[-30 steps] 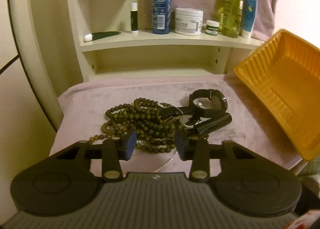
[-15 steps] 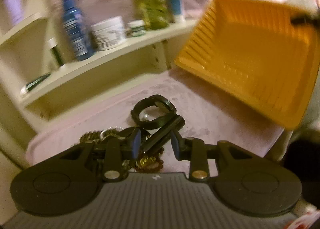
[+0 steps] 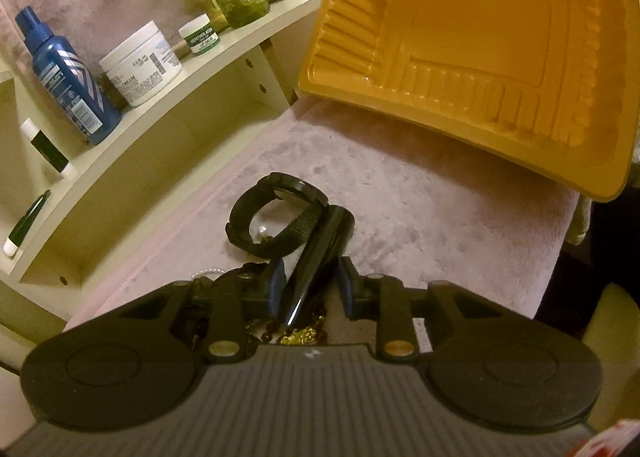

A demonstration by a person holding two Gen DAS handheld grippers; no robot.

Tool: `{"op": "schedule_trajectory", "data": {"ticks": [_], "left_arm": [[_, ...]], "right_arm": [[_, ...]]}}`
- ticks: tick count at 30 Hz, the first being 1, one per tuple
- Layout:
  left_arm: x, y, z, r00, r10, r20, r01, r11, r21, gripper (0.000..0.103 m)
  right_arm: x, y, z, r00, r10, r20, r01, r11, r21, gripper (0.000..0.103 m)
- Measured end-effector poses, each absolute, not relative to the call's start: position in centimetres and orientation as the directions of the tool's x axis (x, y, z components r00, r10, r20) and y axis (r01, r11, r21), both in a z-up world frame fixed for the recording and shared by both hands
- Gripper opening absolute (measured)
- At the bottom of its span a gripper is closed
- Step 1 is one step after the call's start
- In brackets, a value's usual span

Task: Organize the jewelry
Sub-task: 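Lift the black piece with the left gripper toward the tilted tray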

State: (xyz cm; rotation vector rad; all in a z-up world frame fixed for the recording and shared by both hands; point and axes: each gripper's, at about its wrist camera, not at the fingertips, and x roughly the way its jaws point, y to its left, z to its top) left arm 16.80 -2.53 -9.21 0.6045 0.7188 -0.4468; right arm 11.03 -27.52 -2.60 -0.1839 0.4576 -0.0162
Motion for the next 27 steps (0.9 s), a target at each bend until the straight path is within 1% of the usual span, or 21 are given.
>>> {"op": "schedule_trajectory", "data": {"ticks": [2,6,11,16,20,27], "left_arm": [[16.9,-2.5,-9.0,0.661,-0.183,-0.727,0.569,0.754,0.328,0.023],[17.0,-2.3,-8.7,0.627,-0.225,-0.746,0.557,0.799,0.227,0.019],[17.1,-2.7,-8.9,0.615,-0.22,-0.757,0.564,0.794,0.228,0.018],[17.4,-2.9,-9.0,0.609,-0.215,-0.763,0.56,0.798,0.222,0.018],[17.6,-2.7,-9.0,0.599,-0.217,-0.77,0.546,0.814,0.196,0.017],[17.3,-2.1,-8.7,0.587,-0.251,-0.77,0.519,0.846,0.119,0.017]], "right_arm": [[11.0,-27.5,-2.6,0.898,-0.056,-0.436,-0.026,0.983,-0.179,0.006],[10.9,-27.5,-2.6,0.898,-0.055,-0.436,-0.024,0.984,-0.174,0.006],[10.9,-27.4,-2.6,0.894,-0.054,-0.445,-0.028,0.984,-0.177,0.006],[11.4,-27.4,-2.1,0.868,-0.04,-0.495,-0.046,0.986,-0.159,0.006],[12.1,-27.9,-1.9,0.832,-0.018,-0.554,-0.06,0.991,-0.123,0.006],[12.5,-27.9,-1.4,0.823,-0.012,-0.568,-0.084,0.986,-0.143,0.006]]}}
